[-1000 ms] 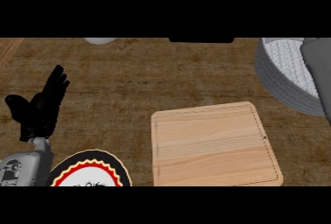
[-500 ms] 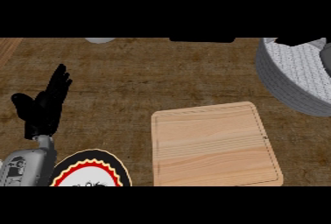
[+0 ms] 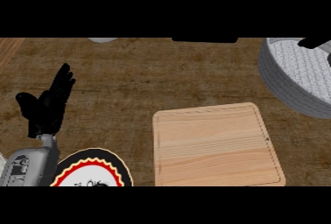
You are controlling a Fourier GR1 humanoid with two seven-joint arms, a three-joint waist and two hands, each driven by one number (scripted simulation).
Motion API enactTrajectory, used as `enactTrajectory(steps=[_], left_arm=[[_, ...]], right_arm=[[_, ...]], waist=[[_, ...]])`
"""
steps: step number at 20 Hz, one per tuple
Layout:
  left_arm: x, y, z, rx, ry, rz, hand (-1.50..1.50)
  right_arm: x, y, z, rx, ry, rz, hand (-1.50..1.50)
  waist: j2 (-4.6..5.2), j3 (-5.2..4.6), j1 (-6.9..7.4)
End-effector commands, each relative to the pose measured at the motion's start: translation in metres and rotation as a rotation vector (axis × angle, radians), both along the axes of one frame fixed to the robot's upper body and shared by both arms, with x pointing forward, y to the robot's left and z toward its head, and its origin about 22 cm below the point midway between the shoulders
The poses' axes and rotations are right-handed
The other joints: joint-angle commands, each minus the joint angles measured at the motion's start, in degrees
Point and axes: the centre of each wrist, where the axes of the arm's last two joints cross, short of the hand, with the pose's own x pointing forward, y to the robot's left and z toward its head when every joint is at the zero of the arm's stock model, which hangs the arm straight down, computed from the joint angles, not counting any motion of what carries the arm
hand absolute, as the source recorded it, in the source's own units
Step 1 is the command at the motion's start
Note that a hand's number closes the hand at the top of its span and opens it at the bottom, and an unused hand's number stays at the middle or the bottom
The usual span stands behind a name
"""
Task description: Pick the croissant from the cutting board and place it in the basket
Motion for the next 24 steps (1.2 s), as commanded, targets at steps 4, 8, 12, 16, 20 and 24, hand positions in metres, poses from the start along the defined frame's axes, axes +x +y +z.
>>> enactTrajectory(steps=[4, 8, 12, 16, 20, 24], left_arm=[[0.008, -0.003, 0.009, -0.016, -0.004, -0.012, 0.0], [-0.001, 0.002, -0.001, -0.003, -0.008, -0.007, 0.0], [-0.008, -0.003, 0.002, 0.005, -0.001, -0.02, 0.0], [-0.006, -0.008, 0.001, -0.014, -0.014, -0.022, 0.0], [0.001, -0.009, 0.013, -0.007, -0.022, -0.024, 0.0], [-0.003, -0.022, 0.005, -0.021, -0.001, -0.025, 0.0]], right_arm=[[0.005, 0.003, 0.006, -0.052, 0.023, -0.022, 1.5], [0.002, -0.011, 0.009, -0.043, 0.132, -0.104, 1.5], [-0.002, -0.013, -0.013, -0.018, 0.269, -0.131, 1.5], [-0.007, -0.026, -0.015, -0.011, 0.289, -0.104, 1.5], [-0.005, -0.016, -0.024, -0.011, 0.265, -0.108, 1.5], [-0.014, -0.036, -0.027, -0.036, 0.282, -0.123, 1.5]], waist=[[0.1, 0.06, 0.23], [0.35, 0.06, 0.94], [0.35, 0.11, 1.39], [0.54, 0.14, 1.32], [0.54, 0.17, 1.4], [0.55, 0.19, 1.29]])
